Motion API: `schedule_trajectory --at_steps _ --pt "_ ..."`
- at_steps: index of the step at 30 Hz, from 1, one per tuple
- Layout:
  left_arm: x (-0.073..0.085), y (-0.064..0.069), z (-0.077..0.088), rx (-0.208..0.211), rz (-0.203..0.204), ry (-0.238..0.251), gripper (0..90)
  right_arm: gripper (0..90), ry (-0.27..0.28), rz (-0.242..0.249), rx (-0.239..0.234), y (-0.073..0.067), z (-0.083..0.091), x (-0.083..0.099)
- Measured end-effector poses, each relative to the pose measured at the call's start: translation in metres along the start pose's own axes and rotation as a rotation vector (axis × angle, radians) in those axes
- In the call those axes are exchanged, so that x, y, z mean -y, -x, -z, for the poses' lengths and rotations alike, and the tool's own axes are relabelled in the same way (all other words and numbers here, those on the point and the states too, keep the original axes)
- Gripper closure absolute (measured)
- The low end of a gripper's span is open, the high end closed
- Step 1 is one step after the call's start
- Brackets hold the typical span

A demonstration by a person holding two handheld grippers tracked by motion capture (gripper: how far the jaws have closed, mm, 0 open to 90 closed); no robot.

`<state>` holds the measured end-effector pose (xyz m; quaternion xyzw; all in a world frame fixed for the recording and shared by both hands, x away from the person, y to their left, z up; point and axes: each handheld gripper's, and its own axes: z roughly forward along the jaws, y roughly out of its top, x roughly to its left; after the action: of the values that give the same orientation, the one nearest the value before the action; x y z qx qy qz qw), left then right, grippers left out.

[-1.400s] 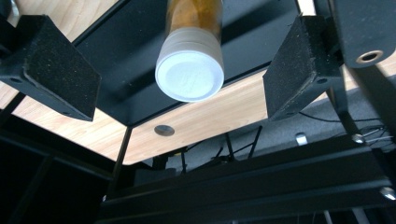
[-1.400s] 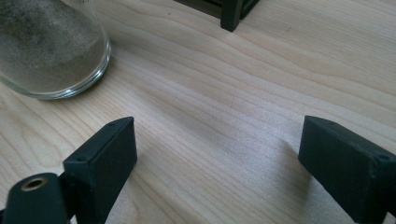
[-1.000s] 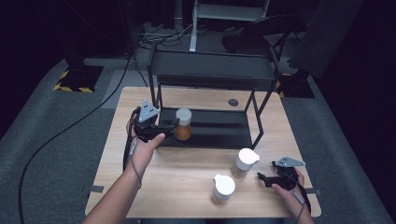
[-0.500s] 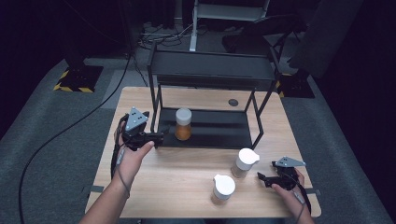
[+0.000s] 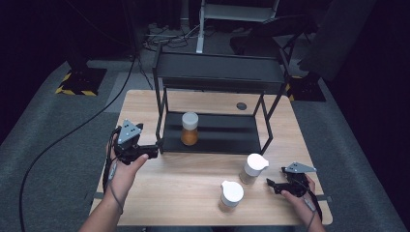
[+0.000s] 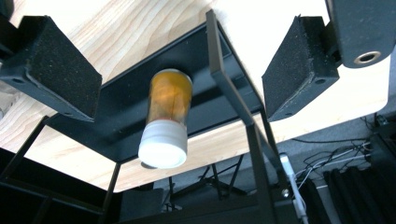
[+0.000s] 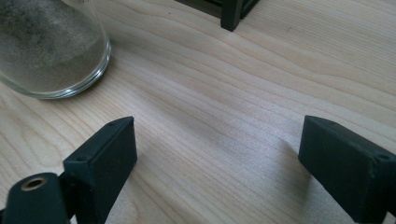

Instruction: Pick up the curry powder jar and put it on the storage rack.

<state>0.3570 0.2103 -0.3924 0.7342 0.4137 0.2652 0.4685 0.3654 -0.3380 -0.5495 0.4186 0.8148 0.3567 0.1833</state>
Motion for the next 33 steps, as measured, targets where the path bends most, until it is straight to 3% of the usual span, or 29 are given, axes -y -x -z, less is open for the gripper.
schedule_trajectory --at_steps 12,33 --pt "0.028 -0.009 0.007 -0.033 0.013 -0.046 11.3 11.4 0.0 0.0 0.0 0.0 0.0 0.0" --pt "0.069 -0.016 0.012 -0.043 0.03 -0.091 10.7 11.5 0.0 0.001 0.001 0.0 0.0 0.0"
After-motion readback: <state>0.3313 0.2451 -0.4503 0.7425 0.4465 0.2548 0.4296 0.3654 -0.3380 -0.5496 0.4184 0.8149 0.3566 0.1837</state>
